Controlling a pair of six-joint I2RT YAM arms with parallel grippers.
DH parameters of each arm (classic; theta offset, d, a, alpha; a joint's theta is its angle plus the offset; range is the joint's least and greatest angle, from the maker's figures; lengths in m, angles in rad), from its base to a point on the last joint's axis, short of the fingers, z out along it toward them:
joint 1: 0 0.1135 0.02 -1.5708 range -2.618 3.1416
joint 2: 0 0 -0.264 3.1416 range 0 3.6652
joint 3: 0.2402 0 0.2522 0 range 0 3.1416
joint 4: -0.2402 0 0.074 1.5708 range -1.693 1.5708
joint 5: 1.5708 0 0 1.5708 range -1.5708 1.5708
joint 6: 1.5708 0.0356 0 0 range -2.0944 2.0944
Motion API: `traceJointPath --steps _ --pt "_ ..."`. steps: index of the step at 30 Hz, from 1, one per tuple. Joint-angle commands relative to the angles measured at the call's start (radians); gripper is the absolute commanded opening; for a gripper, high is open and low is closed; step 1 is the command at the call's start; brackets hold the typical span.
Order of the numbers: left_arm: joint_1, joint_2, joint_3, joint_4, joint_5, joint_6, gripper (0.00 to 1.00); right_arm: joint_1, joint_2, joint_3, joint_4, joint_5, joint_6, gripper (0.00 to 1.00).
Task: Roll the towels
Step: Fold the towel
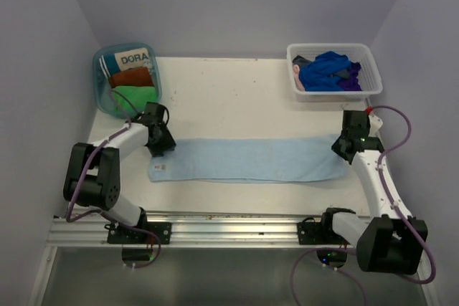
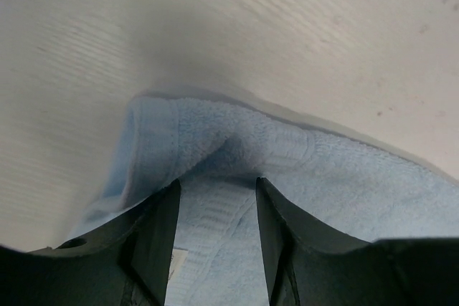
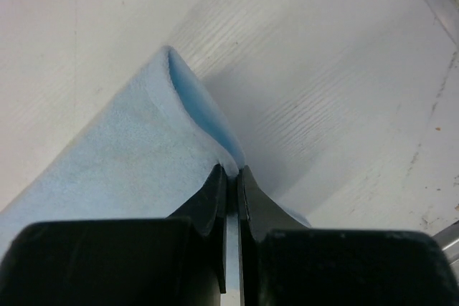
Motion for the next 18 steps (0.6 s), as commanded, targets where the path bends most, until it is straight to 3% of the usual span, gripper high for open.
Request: traceJointPath --steps 1,10,14,18 --pt "-0.086 0.065 -0.053 0.070 0.117 -0.091 0.50 -0.007 -0.068 0.101 -0.094 0.103 -0.003 0.00" --pt "-0.270 0.183 0.079 0.110 0.161 -0.140 0.50 0.008 -0.095 0.320 -0.131 -0.029 -0.045 0.00" --pt "-0.327 0.192 0.180 0.049 0.200 -0.030 0.48 0.167 -0.055 0.411 -0.161 0.016 -0.022 0.00" --pt "-0.318 0.097 0.277 -0.074 0.115 0.078 0.52 0.279 -0.012 0.465 -0.178 0.025 0.015 0.00"
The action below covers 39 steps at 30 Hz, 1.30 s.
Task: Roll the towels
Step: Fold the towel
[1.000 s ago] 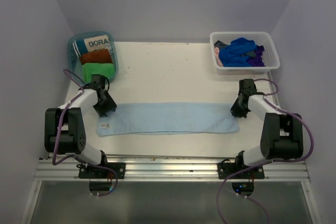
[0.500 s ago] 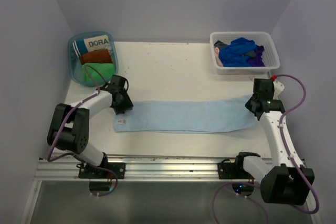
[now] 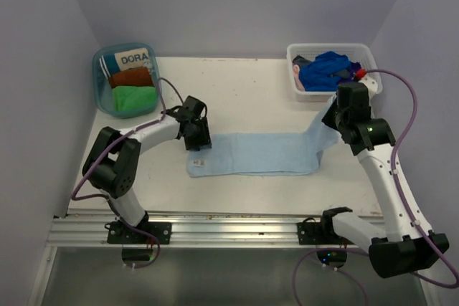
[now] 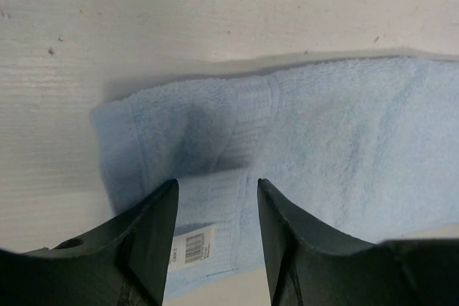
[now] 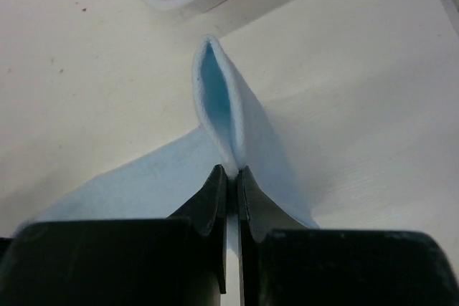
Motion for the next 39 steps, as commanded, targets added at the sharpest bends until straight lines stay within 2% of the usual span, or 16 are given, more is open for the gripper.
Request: traceJointPath --steps 1,5,9,13,16,21,28,32,39 --pt "0.024 -0.083 0.085 -0.119 -0.026 0.116 0.53 0.086 0.031 0.051 -0.021 0.007 0.040 0.00" --pt "0.150 -0.163 0.062 -0.174 0.000 0.148 0.53 0.181 0.073 0.052 0.002 0.021 0.069 0.00" --pt "0.224 -0.223 -0.044 -0.182 -0.038 0.167 0.45 0.259 0.100 0.043 0.028 0.024 0.099 0.00" --pt "0.242 -0.214 -0.116 -0.132 -0.024 0.157 0.25 0.344 0.136 0.051 0.057 0.019 0.119 0.00" --pt "0.241 -0.191 -0.146 -0.095 0.031 0.147 0.15 0.413 0.178 0.060 0.086 0.022 0.139 0.00" --pt "0.239 -0.210 -0.160 -0.073 0.025 0.142 0.15 0.511 0.263 0.088 0.129 0.029 0.171 0.00" --pt "0.223 -0.149 -0.182 -0.024 0.063 0.133 0.10 0.663 0.433 0.166 0.188 0.045 0.194 0.00" --pt "0.207 -0.085 -0.194 0.008 0.066 0.124 0.08 0.715 0.531 0.224 0.203 0.045 0.198 0.00" --pt "0.207 -0.060 -0.197 0.046 0.105 0.116 0.08 0.793 0.677 0.345 0.212 0.035 0.192 0.00"
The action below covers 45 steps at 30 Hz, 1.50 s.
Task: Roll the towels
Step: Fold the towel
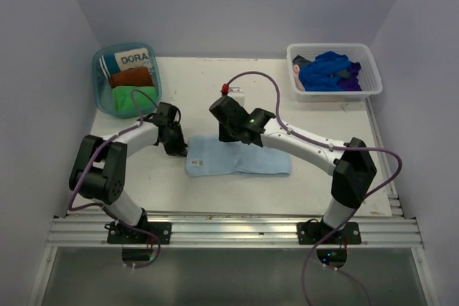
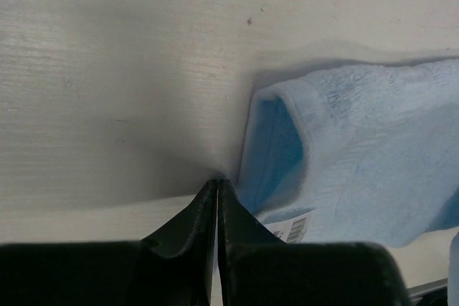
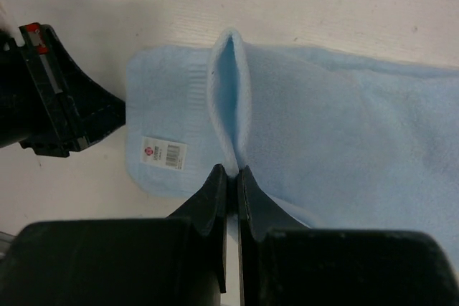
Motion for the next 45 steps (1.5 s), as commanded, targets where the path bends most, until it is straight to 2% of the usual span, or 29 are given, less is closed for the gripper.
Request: traceJointPath --steps 1,9,45 --pt "-0.006 0.042 -0.019 0.044 0.009 -0.003 0.07 0.031 0.047 0.089 0.038 0.018 0.018 0.00" --pt "-0.006 0.044 -0.040 0.052 0.009 -0.011 0.07 0.048 0.167 0.172 0.029 -0.013 0.018 0.00" --pt "-0.006 0.045 -0.067 0.066 0.008 -0.022 0.07 0.081 0.431 0.371 0.017 -0.125 0.018 0.00"
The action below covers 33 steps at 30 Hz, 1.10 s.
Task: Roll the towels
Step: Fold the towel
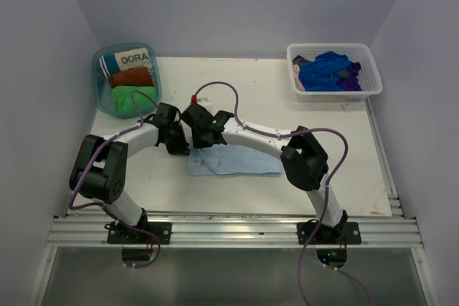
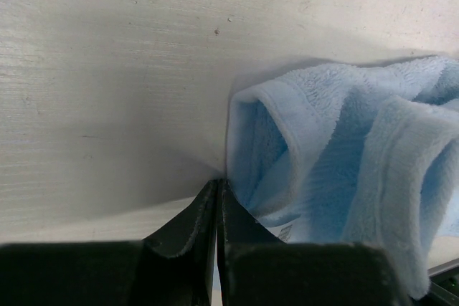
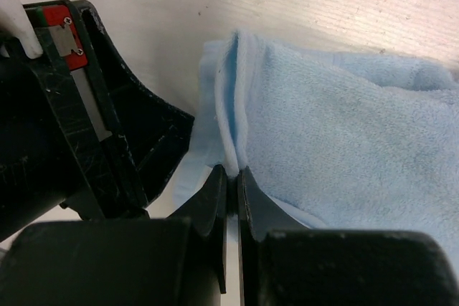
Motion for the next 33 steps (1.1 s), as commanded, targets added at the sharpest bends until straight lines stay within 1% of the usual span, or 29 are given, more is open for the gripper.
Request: traceJointPath --steps 1,8,11,13,15,16,17,20,21,22,23,24,25,26,28,29,30,31,32,33 --pt "-0.005 0.036 -0.049 -0.013 -0.046 0.004 0.07 0.009 0.016 0.062 0.012 -0.020 0.014 0.00" --pt "-0.005 0.032 -0.055 -0.012 -0.046 0.001 0.07 0.010 0.067 0.123 -0.008 -0.026 0.013 0.00" --pt "-0.005 0.030 -0.055 -0.013 -0.048 0.001 0.07 0.010 0.077 0.125 -0.009 -0.040 0.011 0.00" --pt "-0.005 0.026 -0.053 -0.015 -0.049 0.000 0.07 0.009 0.077 0.123 -0.012 -0.046 0.010 0.10" --pt "-0.005 0.021 -0.052 -0.027 -0.060 -0.002 0.07 0.010 0.058 0.113 -0.014 -0.049 0.006 0.24" --pt "-0.004 0.014 -0.047 -0.032 -0.069 0.000 0.07 0.010 0.047 0.105 -0.011 -0.054 0.006 0.38" --pt "-0.005 0.010 -0.044 -0.039 -0.075 0.001 0.07 0.010 0.033 0.087 -0.003 -0.054 0.003 0.44" --pt "0.006 -0.014 -0.030 -0.073 -0.098 0.015 0.07 0.006 -0.051 0.039 0.012 -0.025 -0.013 0.53" --pt "0.015 -0.022 -0.024 -0.096 -0.111 0.023 0.07 0.004 -0.077 0.021 0.014 -0.013 -0.017 0.54" --pt "0.023 -0.043 -0.012 -0.107 -0.115 0.026 0.07 0.002 -0.143 -0.005 0.024 0.001 -0.024 0.54" --pt "0.036 -0.057 -0.006 -0.119 -0.124 0.034 0.07 -0.004 -0.178 -0.075 0.038 0.050 -0.027 0.54" --pt "0.041 -0.086 0.011 -0.140 -0.132 0.037 0.07 -0.007 -0.255 -0.122 0.053 0.072 -0.030 0.53" --pt "0.047 -0.100 0.022 -0.151 -0.141 0.038 0.07 -0.014 -0.286 -0.168 0.072 0.092 -0.030 0.51" --pt "0.052 -0.112 0.033 -0.164 -0.152 0.040 0.08 -0.039 -0.312 -0.255 0.090 0.104 -0.023 0.43" --pt "0.052 -0.141 0.069 -0.200 -0.184 0.044 0.08 -0.073 -0.366 -0.336 0.112 0.087 0.000 0.33" --pt "0.052 -0.149 0.080 -0.208 -0.187 0.046 0.08 -0.111 -0.375 -0.401 0.112 0.069 0.011 0.27" --pt "0.050 -0.157 0.089 -0.217 -0.187 0.049 0.08 -0.131 -0.380 -0.427 0.109 0.032 0.020 0.13" --pt "0.047 -0.167 0.109 -0.223 -0.189 0.050 0.08 -0.146 -0.387 -0.452 0.104 0.026 0.032 0.08" --pt "0.043 -0.174 0.119 -0.228 -0.187 0.050 0.08 -0.169 -0.413 -0.508 0.104 0.027 0.036 0.04" --pt "0.015 -0.177 0.129 -0.242 -0.224 0.047 0.08 -0.180 -0.429 -0.537 0.112 0.030 0.036 0.00"
